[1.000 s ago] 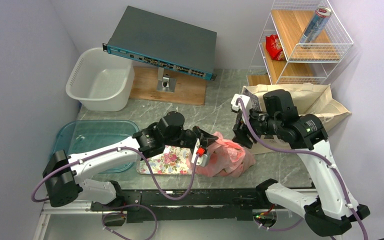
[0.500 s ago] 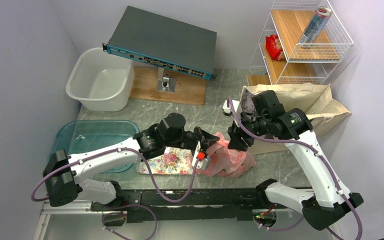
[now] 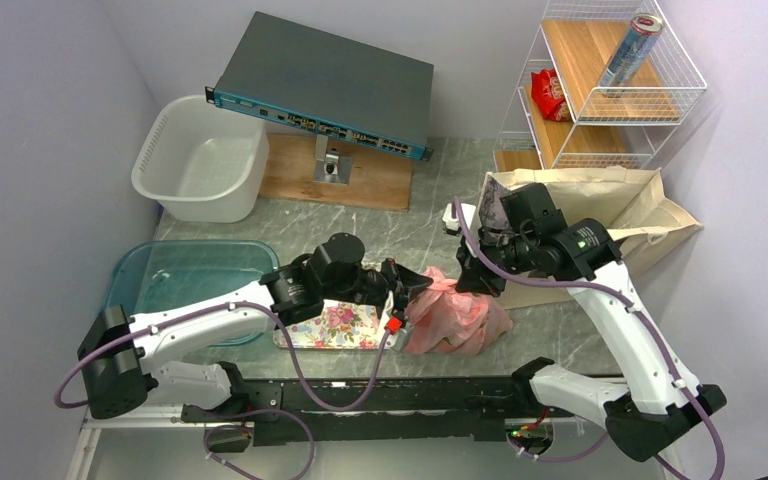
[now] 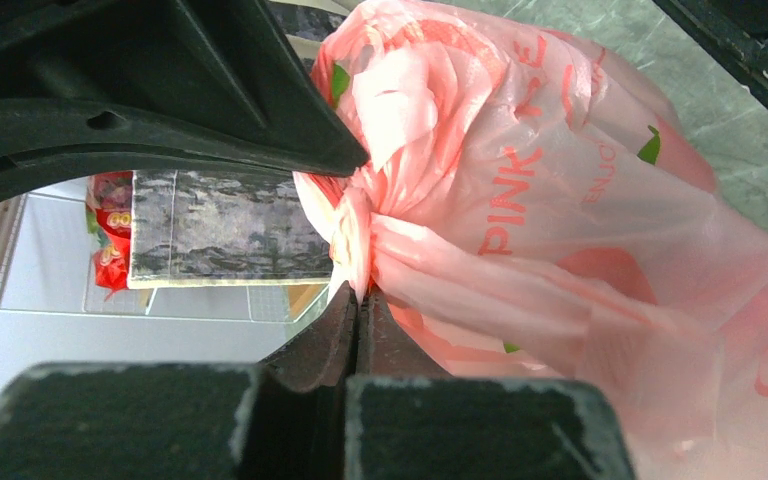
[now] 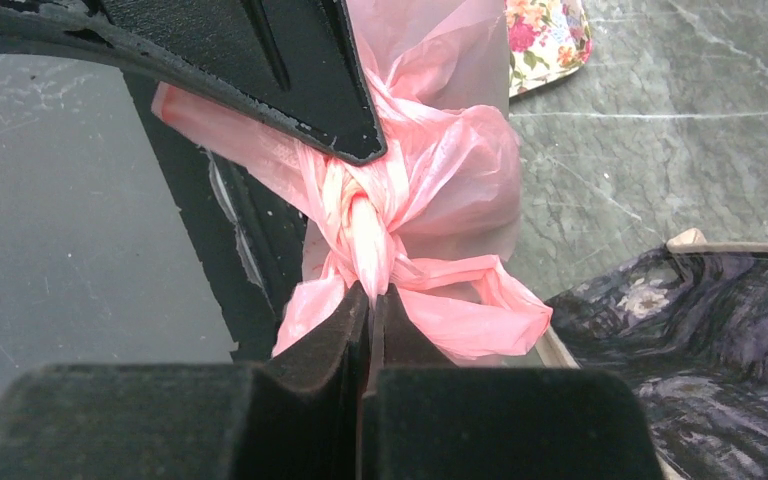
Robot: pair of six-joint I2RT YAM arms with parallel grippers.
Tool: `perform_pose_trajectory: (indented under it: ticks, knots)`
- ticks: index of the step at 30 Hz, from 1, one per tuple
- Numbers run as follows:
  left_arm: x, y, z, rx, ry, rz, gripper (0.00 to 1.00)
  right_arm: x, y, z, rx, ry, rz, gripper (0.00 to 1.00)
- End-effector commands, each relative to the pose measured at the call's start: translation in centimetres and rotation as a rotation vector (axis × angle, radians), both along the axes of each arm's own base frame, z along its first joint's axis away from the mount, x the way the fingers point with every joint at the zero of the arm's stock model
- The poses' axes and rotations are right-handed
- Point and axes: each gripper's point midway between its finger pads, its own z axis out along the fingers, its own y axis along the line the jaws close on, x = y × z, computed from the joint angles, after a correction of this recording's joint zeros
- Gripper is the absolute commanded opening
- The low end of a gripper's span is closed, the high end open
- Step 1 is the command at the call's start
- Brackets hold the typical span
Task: Untie the knot of the grocery bags and take out the mixed food
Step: Untie the takeout bag at the center of the board.
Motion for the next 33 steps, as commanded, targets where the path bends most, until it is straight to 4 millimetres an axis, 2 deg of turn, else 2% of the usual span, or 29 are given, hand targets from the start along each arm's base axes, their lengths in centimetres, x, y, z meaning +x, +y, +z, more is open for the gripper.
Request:
perform_pose_trajectory:
  ticks: [1,5,9,13,18,21,24,30,33]
  knots:
    - [-0.8,2.3,-2.0,0.084,-0.004,-0.020,0.00,0.2,-1.7,2.2,-0.014,-0.122,-0.078,0.00]
    - [-1.1,3.8,-4.1,0.150,0.008,-0.025,0.00,0.9,-2.5,3.1,0.032,-0.207,-0.196,0.00]
    - [-1.6,4.8,-5.1,0.188,0.018,-0.041,0.00,1.9,-2.9,3.8,0.090,-0.244,-0.331,0.00]
    - [-1.8,5.0,-5.4,0.202,0.026,-0.049,0.00,3.1,-3.3,4.9,0.146,-0.276,-0.461,0.00]
    - [-1.7,4.8,-5.4,0.202,0.032,-0.047,0.00,5.1,-5.1,6.9,0.167,-0.370,-0.605,0.00]
    - [-1.5,4.7,-5.5,0.200,0.030,-0.036,0.00,5.6,-5.9,8.4,0.187,-0.425,-0.664,0.00]
    - [-0.5,4.4,-4.6,0.165,0.031,0.013,0.00,6.2,-7.1,9.3,0.178,-0.463,-0.733,0.00]
    - [2.3,3.2,-0.4,0.029,0.110,0.152,0.00,6.8,-9.5,11.4,0.182,-0.547,-0.873,0.00]
    - [2.6,3.2,-0.3,0.023,0.085,0.157,0.00,7.2,-11.6,11.0,0.136,-0.577,-0.984,0.00]
